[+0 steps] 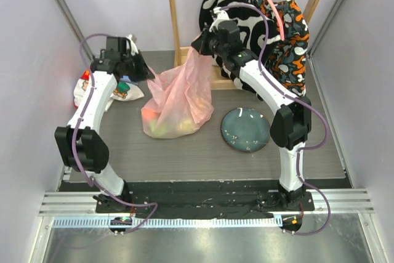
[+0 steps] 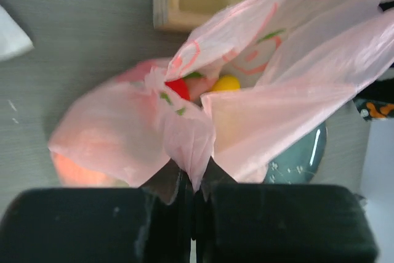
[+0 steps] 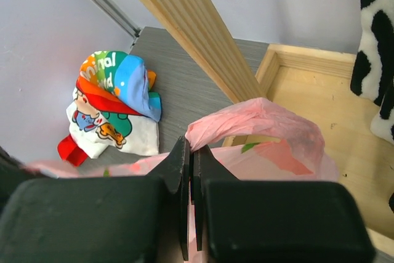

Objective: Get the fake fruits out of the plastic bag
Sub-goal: Pick up the plastic bag at the center of the board, then place the plastic bag at the center of the board.

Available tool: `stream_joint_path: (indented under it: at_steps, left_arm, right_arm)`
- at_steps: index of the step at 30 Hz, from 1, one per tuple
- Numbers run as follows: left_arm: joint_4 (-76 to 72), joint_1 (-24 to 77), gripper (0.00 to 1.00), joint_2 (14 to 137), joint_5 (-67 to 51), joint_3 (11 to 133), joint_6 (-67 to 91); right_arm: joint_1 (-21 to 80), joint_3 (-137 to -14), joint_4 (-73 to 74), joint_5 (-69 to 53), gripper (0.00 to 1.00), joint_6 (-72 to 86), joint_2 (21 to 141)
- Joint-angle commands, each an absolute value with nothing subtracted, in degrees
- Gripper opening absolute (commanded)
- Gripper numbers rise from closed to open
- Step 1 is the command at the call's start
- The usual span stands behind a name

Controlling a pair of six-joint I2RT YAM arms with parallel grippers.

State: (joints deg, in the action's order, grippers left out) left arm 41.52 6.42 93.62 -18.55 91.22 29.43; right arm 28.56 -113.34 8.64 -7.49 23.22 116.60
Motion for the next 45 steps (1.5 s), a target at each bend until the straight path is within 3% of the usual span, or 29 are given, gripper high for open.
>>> stream_joint_path:
  at_steps: [1,6,11,18,22,24,25,26,29,35,38,45]
  left_arm:
    - [40.1,0.5,0.00,91.5,-15.4,104.7,23.6]
    - [36.1,-9.5,0.00,91.6,-19.0,119.5,25.2]
    - [36.1,-10.1,0.00,86.8,-25.3,119.0,24.3]
    - [42.8,-9.9,0.00,68.8,-31.0,87.0,19.6]
    - [48.3,-9.1,0.00,58.3,-30.6,70.4,20.0]
    - [50.3,-8.7,0.00,56.3,-29.3,63.0,20.4]
    - [50.2,-8.6,0.00,55.6,-29.3,60.6,20.4]
    - [50.0,-8.7,0.00,54.9,-29.0,59.3,20.3]
    - [49.4,-8.5,0.00,54.8,-30.1,58.4,20.0]
    - [48.2,-8.1,0.00,55.4,-38.0,67.5,19.5]
    - [49.7,-7.6,0.00,54.4,-39.2,69.6,18.9]
    - [52.9,-7.6,0.00,50.5,-37.2,67.0,17.2]
  right_arm:
    - [28.9,-118.5,3.1,-12.5,0.01,20.6,115.7]
    - [28.9,-136.5,1.2,-14.8,0.01,20.8,122.5]
    - [28.9,-137.9,1.0,-21.4,0.01,14.0,118.1]
    - [29.0,-94.5,0.4,-22.3,0.01,-1.8,97.1]
    - [29.4,-76.2,3.1,-21.3,0.01,-6.7,89.0]
    - [29.4,-68.1,5.6,-20.6,0.16,-7.5,86.8]
    - [29.3,-66.5,6.8,-20.1,0.37,-7.8,86.5]
    - [29.4,-65.7,8.1,-20.2,0.41,-8.0,86.3]
    - [29.3,-69.9,14.0,-23.6,0.55,-8.6,85.3]
    - [30.4,-90.4,21.4,-36.7,0.63,-8.4,83.9]
    - [32.9,-93.7,20.9,-38.1,0.62,-9.5,85.2]
    - [39.5,-91.6,13.5,-37.5,0.43,-6.5,95.9]
